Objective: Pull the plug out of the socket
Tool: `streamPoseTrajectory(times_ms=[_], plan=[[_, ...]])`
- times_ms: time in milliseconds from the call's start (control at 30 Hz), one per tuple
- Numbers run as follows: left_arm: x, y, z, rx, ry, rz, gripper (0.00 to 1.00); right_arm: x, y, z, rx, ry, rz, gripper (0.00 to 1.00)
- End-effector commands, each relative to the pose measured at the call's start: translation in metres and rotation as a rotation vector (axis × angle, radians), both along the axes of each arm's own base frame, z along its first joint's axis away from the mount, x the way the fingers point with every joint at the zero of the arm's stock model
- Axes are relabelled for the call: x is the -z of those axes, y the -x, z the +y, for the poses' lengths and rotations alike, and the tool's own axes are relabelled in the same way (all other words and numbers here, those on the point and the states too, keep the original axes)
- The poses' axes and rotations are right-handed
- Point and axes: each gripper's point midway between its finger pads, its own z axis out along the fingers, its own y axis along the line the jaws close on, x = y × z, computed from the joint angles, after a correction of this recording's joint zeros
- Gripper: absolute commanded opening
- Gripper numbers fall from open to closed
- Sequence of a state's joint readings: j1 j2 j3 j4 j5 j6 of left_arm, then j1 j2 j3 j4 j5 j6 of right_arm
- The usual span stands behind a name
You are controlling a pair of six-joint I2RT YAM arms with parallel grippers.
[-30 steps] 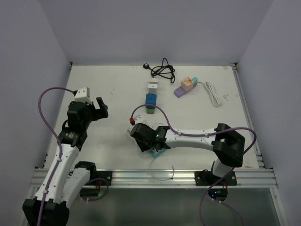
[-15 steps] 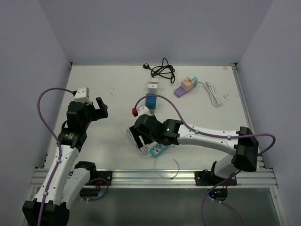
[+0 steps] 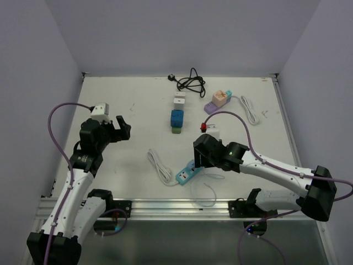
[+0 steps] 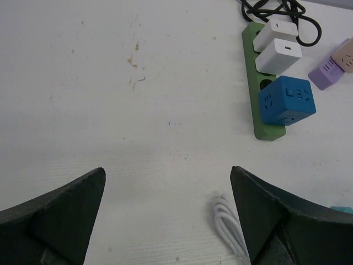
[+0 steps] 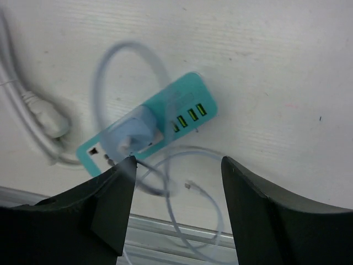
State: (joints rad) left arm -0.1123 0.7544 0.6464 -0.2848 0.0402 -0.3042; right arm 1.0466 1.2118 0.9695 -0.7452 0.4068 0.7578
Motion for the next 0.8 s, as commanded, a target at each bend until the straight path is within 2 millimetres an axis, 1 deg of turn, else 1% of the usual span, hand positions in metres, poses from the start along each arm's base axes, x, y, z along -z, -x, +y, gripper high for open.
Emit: streamPoseTrajectory(times_ms=[0, 33, 67, 133, 233, 267, 333, 367, 433, 467, 533, 567, 600, 633, 667, 700, 767], plan=[[-0.010, -0.005, -0.013, 0.066, 0.028, -0.049, 1.00, 0.024, -0.003, -0.015, 0.129, -0.106, 0.068, 0.66], [-0.010, -0.005, -0.013, 0.066, 0.028, -0.049, 1.00, 0.027, -0.006, -0.018, 0.144, -0.120, 0.071, 0.66], [-0.009, -0.005, -0.013, 0.068, 0.027, -0.048, 1.00, 0.033, -0.003, -0.018, 0.140, -0.126, 0.091, 0.65], [-0.008, -0.005, -0.014, 0.073, 0.027, -0.047, 1.00, 0.032, -0.007, -0.012, 0.123, -0.142, 0.076, 0.66], [-0.008, -0.005, -0.018, 0.096, 0.036, -0.047, 1.00, 0.040, -0.011, -0.003, 0.092, -0.147, 0.080, 0.66], [-0.008, -0.005, -0.021, 0.110, 0.041, -0.047, 1.00, 0.046, -0.012, -0.001, 0.085, -0.129, 0.089, 0.66], [-0.006, -0.004, -0.024, 0.127, 0.048, -0.043, 1.00, 0.052, -0.016, 0.005, 0.073, -0.127, 0.086, 0.66], [-0.007, -0.003, -0.029, 0.152, 0.059, -0.045, 1.00, 0.062, -0.017, 0.006, 0.063, -0.102, 0.097, 0.66], [-0.004, 0.000, -0.035, 0.178, 0.072, -0.033, 1.00, 0.065, -0.024, 0.018, 0.038, -0.124, 0.084, 0.65], [-0.003, 0.002, -0.041, 0.208, 0.083, -0.020, 1.00, 0.070, -0.028, 0.025, 0.014, -0.122, 0.079, 0.65], [0.000, 0.007, -0.047, 0.230, 0.113, 0.003, 1.00, 0.074, -0.032, 0.032, -0.017, -0.121, 0.075, 0.64], [0.004, 0.012, -0.053, 0.252, 0.131, 0.024, 1.00, 0.073, -0.036, 0.036, -0.044, -0.115, 0.059, 0.64], [0.006, 0.014, -0.056, 0.252, 0.161, 0.040, 1.00, 0.077, -0.041, 0.040, -0.050, -0.111, 0.054, 0.64], [0.012, 0.018, -0.059, 0.260, 0.180, 0.062, 1.00, 0.079, -0.044, 0.042, -0.060, -0.104, 0.050, 0.64], [0.015, 0.022, -0.065, 0.285, 0.206, 0.079, 0.99, 0.076, -0.050, 0.046, -0.084, -0.099, 0.032, 0.64], [0.018, 0.025, -0.069, 0.282, 0.239, 0.101, 0.98, 0.080, -0.055, 0.049, -0.095, -0.085, 0.029, 0.64], [0.028, 0.032, -0.076, 0.288, 0.273, 0.148, 0.97, 0.076, -0.067, 0.056, -0.118, -0.076, -0.003, 0.64]])
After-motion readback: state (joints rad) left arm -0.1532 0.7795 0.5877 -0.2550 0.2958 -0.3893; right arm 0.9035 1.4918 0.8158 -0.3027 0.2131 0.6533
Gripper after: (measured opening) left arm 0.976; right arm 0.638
